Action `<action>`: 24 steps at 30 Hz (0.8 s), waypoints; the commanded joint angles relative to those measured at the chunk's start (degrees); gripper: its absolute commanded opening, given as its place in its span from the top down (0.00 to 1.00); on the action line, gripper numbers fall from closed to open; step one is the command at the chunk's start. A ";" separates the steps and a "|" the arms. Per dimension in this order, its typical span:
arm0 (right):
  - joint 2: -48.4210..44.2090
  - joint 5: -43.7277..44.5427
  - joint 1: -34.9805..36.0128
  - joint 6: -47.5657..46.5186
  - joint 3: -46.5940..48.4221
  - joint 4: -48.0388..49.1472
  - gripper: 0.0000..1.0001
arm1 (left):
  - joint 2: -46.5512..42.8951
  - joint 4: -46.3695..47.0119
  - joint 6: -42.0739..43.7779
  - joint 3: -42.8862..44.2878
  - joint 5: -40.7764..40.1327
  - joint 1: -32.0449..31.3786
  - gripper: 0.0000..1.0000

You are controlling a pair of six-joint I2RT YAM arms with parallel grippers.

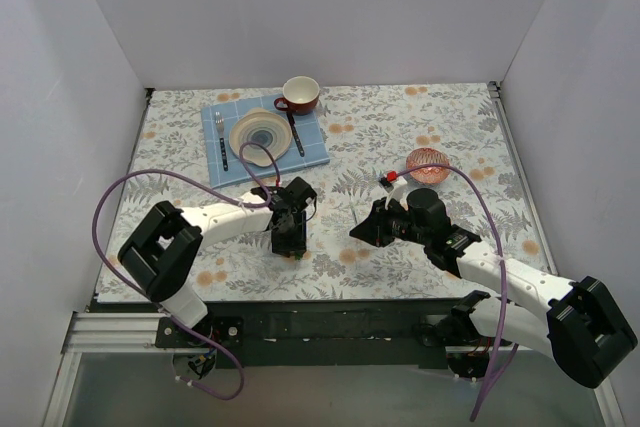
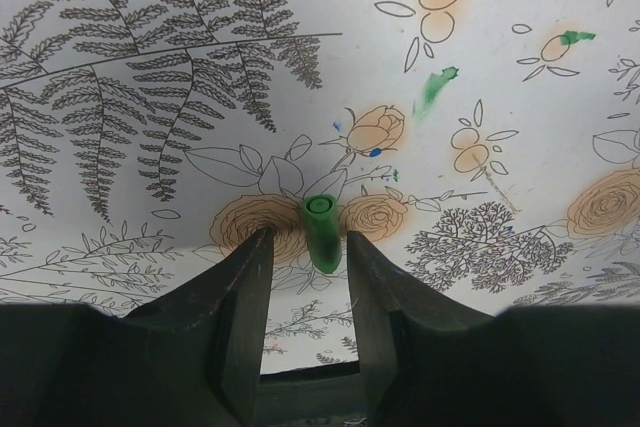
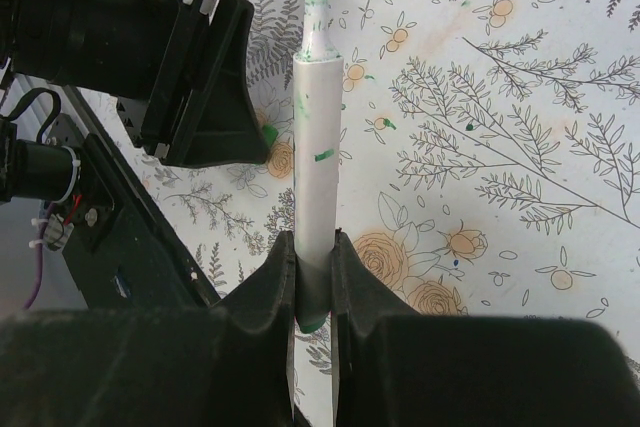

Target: Insert the pens into the pen caps

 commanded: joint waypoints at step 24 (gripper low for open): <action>-1.65 0.40 -0.20 -0.97 1.15 -0.32 0.99 | 13.11 -4.55 1.58 3.72 -9.36 -3.78 0.86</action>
